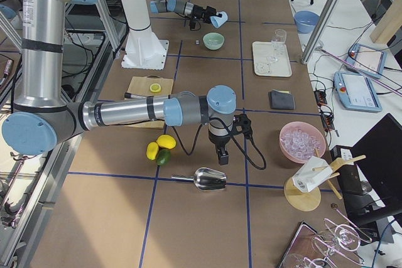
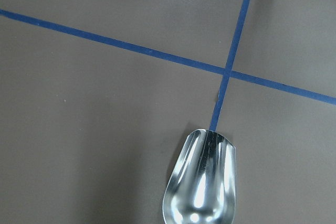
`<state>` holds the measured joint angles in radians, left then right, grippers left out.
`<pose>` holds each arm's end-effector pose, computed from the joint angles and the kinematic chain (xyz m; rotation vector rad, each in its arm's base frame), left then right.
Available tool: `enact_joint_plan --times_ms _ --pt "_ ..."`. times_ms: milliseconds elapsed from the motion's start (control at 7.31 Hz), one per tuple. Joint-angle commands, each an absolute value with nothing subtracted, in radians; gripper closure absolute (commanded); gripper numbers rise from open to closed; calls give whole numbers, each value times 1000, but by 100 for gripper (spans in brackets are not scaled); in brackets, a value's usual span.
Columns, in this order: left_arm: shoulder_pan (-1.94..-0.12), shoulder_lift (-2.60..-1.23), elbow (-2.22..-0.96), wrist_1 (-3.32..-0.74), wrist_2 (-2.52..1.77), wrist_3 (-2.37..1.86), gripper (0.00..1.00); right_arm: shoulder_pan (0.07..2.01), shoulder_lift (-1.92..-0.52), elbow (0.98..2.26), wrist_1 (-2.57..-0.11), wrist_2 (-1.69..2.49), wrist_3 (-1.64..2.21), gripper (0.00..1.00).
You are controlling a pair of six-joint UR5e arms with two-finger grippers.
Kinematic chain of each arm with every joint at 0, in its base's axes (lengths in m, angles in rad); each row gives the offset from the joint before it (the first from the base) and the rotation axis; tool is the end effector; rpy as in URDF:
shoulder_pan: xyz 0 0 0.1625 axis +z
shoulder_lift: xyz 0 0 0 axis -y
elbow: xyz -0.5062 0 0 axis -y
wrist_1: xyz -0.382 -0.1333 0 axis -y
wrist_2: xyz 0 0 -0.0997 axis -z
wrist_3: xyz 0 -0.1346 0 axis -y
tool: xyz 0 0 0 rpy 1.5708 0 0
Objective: Pour ice into bowl
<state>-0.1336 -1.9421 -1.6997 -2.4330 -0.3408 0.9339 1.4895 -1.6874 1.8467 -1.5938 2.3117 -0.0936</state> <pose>0.5437 -0.3356 0.3628 1.4282 -0.7167 1.0574 0.0073 -0.4326 0.6895 0.1348 -0.7404 -0.2171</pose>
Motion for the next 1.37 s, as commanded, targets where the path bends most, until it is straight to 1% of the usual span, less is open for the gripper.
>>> enact_joint_plan --times_ms 0,137,273,684,957,1230 --pt "-153 -1942 -1703 -2674 -345 921 100 1489 -1687 1848 -1594 2312 -94 0" --pt "-161 -1941 -1703 -2806 -348 879 100 1489 -1687 1850 -1594 2312 -94 0" --pt "-164 -1940 -1703 -2872 -360 761 100 1489 -1687 1850 -1594 2312 -94 0" --pt "-172 -1944 -1704 -2950 -400 133 100 1496 -1687 1852 -1592 2321 -94 0" --pt "-210 -1960 -1710 -2971 -442 -270 100 1499 -1687 1859 -1592 2321 -94 0" --pt "-239 -1947 -1710 -2961 -524 -342 100 1502 -1687 1865 -1592 2322 -94 0"
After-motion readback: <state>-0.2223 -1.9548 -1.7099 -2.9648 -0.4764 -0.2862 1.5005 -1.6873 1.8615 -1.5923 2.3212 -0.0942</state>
